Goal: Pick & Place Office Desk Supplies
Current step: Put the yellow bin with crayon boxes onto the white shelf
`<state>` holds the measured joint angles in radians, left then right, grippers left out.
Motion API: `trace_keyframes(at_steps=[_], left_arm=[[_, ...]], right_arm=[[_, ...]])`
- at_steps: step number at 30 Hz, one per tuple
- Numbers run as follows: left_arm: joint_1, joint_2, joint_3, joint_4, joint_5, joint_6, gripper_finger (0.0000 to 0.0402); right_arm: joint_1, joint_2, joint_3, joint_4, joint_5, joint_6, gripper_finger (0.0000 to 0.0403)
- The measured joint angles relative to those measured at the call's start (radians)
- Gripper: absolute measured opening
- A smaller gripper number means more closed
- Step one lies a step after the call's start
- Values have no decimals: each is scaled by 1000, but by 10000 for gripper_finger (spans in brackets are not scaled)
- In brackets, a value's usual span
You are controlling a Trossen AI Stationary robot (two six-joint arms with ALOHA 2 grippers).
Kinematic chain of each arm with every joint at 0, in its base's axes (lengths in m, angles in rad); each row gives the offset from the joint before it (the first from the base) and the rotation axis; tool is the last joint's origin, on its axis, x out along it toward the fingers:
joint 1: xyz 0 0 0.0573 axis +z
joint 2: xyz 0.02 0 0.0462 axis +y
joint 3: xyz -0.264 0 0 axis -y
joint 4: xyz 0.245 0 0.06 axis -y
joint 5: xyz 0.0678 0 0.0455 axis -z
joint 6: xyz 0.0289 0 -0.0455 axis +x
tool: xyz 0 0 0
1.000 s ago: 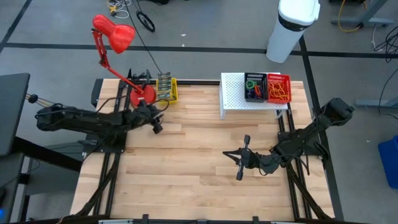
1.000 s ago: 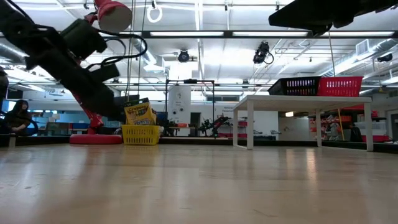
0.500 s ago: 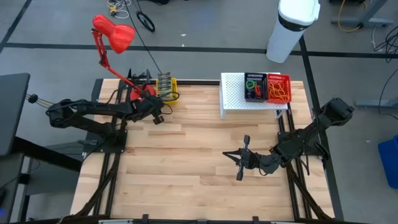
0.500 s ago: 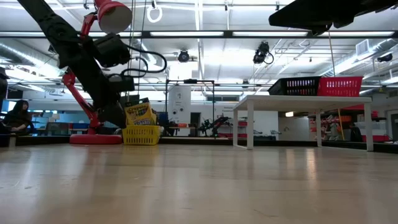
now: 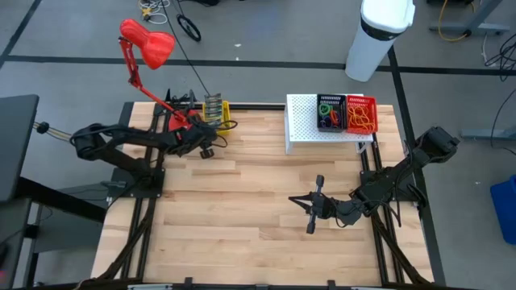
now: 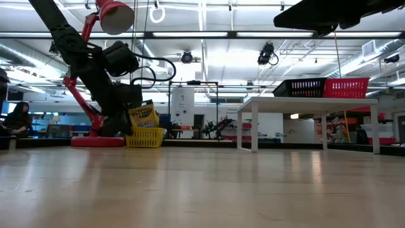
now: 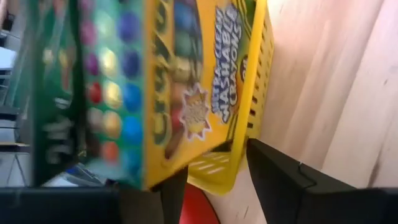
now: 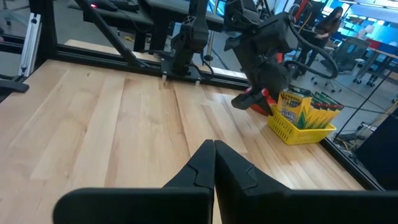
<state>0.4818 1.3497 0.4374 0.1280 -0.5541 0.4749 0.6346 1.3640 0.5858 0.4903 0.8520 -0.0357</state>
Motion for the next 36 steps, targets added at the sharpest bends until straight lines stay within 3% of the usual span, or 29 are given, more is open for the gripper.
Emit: trace_keyframes(at_steps=[10, 21, 36], left_arm=[[35, 29, 0, 18, -1, 52, 118], [28, 29, 0, 15, 19, 113, 28], [-60, 25, 85, -125, 24, 110, 20]], right_arm=[[0, 0, 0, -1, 0, -19, 5], [0, 0, 0, 0, 0, -24, 5], [0, 0, 0, 1, 0, -23, 5]])
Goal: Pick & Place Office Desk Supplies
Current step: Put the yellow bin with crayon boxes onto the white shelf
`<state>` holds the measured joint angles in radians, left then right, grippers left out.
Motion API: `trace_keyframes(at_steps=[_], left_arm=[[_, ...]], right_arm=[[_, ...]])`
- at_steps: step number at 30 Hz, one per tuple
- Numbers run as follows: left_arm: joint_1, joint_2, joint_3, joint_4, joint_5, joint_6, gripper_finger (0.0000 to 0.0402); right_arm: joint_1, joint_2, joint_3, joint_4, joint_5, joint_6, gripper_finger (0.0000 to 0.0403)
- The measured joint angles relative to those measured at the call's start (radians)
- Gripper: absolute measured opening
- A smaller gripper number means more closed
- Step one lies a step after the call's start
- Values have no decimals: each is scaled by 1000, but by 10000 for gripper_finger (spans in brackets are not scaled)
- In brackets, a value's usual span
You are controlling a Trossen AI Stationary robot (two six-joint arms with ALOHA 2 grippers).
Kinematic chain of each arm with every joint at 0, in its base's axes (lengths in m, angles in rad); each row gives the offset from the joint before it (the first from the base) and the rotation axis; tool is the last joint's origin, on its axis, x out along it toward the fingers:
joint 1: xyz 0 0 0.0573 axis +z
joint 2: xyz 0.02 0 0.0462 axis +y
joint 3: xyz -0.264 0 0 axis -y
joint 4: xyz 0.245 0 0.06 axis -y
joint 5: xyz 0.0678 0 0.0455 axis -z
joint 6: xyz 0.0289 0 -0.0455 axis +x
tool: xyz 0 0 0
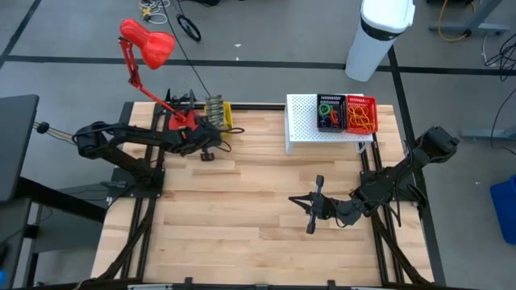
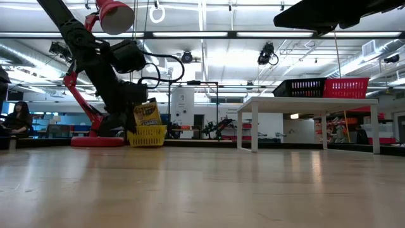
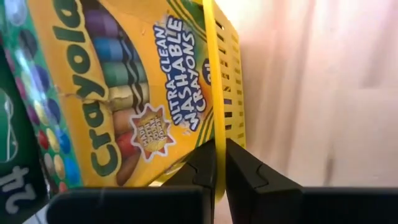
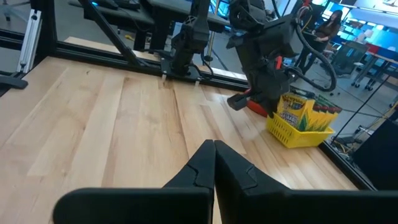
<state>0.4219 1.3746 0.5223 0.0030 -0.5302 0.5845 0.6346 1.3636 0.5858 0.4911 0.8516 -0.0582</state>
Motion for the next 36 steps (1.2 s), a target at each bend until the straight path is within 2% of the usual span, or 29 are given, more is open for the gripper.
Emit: trace_keyframes(at_steps=[4, 12, 20, 27, 36], left_arm=[[-55, 0, 43, -61, 8, -28, 20], [-183, 0, 85, -66, 16, -100, 19], [-329, 22, 128, -115, 130, -300, 19], [-449, 130, 227, -114, 111, -473, 19], [-518, 327, 408, -196, 113, -485, 21]], right_arm=[[0, 0, 0, 0, 0, 0, 5], [0, 0, 0, 0, 0, 8, 5], [0, 0, 0, -22, -3, 54, 5], [0, 0, 0, -20, -3, 54, 5], [0, 0, 0, -22, -7, 54, 5]])
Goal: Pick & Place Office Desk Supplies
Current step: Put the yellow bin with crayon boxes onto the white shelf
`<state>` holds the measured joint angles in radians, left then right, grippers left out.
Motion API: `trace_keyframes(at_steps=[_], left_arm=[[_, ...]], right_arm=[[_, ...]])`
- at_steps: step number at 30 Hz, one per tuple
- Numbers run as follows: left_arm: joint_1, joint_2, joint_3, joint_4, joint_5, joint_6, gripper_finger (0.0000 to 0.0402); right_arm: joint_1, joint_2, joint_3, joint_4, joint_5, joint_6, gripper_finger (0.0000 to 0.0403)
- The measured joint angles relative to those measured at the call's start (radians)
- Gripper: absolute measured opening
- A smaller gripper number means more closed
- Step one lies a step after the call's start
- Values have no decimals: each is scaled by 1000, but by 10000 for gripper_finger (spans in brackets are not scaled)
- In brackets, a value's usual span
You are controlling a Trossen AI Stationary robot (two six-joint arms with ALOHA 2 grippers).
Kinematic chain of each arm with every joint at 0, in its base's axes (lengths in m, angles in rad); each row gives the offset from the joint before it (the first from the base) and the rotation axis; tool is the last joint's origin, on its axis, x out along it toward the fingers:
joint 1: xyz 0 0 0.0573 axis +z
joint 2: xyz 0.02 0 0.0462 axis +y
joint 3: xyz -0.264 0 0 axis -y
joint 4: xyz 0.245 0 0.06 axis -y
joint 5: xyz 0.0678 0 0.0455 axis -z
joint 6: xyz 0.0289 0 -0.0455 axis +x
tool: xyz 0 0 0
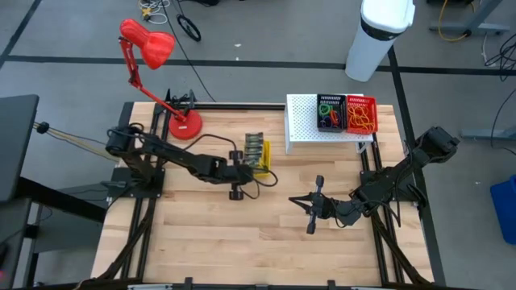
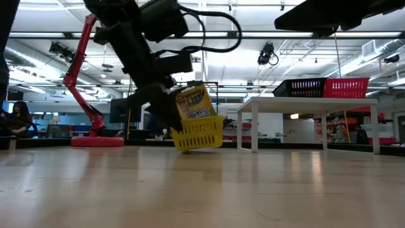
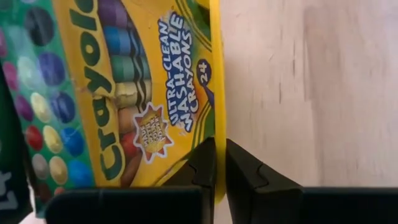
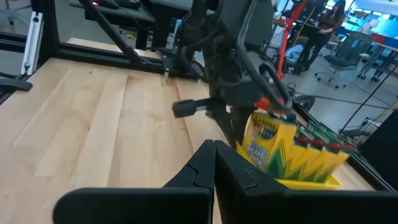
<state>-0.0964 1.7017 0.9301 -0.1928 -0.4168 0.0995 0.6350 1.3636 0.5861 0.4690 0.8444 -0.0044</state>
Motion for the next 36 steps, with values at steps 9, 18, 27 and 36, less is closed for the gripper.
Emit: trace_keyframes(at_steps=[9, 18, 27, 36], left_arm=[[-12, 59, 94, -2, 46, -37, 40], [-12, 58, 119, -5, 144, -93, 96], [-95, -24, 109, -22, 276, 21, 140], [-133, -177, -285, 626, 381, -17, 77]], right_arm=[[0, 0, 0, -8, -16, 1, 5], [0, 0, 0, -22, -27, 13, 5], [-20, 15, 1, -95, -89, 90, 5], [-228, 172, 136, -276, -278, 136, 5]])
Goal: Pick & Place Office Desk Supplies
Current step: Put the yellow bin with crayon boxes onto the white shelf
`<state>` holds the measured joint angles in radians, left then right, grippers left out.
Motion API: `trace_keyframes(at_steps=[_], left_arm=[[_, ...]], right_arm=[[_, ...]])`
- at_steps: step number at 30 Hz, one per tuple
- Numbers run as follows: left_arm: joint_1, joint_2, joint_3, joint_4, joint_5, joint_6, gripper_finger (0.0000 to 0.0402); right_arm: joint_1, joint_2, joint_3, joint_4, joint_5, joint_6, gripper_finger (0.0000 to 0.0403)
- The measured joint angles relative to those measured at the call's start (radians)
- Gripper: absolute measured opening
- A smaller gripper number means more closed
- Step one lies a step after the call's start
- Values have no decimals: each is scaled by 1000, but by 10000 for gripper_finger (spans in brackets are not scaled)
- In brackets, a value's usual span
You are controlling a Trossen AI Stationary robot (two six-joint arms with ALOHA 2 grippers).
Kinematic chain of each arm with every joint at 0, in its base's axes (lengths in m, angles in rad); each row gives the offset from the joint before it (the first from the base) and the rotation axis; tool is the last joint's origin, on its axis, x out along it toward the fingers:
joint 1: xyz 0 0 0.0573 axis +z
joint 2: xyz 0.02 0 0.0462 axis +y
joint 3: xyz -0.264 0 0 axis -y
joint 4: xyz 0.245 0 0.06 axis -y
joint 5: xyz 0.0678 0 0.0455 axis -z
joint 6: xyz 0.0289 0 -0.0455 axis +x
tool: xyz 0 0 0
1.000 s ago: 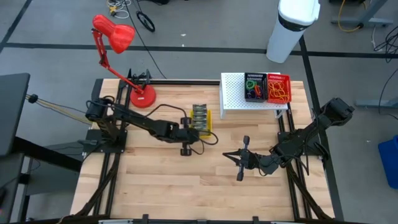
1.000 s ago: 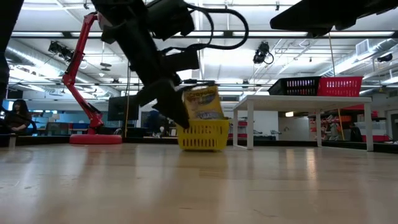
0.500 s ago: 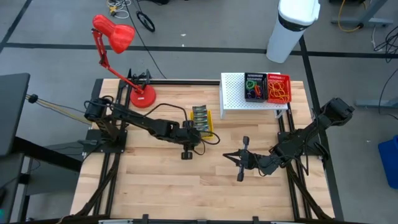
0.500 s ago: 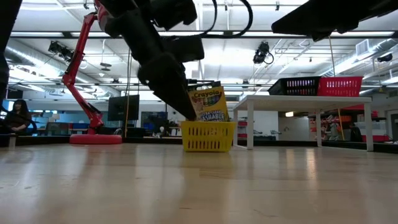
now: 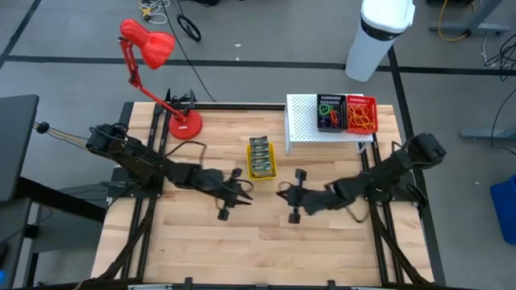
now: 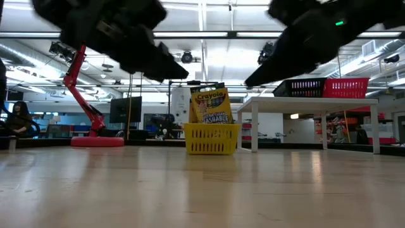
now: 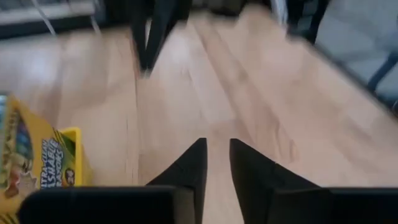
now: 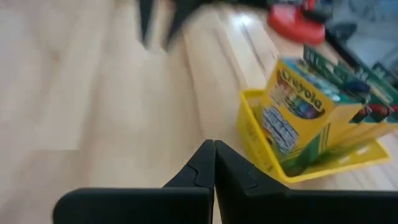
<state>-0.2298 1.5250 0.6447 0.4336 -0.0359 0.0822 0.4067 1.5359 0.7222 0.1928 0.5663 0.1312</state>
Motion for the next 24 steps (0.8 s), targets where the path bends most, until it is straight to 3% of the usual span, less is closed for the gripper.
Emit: trace_keyframes(at_steps=[4, 12, 17, 24], left_arm=[[1, -17, -197, 393, -12, -27, 58], [2, -17, -455, 964, -52, -32, 53], [3, -17, -525, 1080, -131, -44, 53], [9, -16, -530, 1081, -150, -48, 53]], right_arm=[[-77, 88, 155, -190, -26, -11, 14], [-148, 282, 418, -501, -31, -105, 99], [-145, 362, 504, -557, 47, -191, 130], [-161, 400, 529, -564, 67, -260, 135]])
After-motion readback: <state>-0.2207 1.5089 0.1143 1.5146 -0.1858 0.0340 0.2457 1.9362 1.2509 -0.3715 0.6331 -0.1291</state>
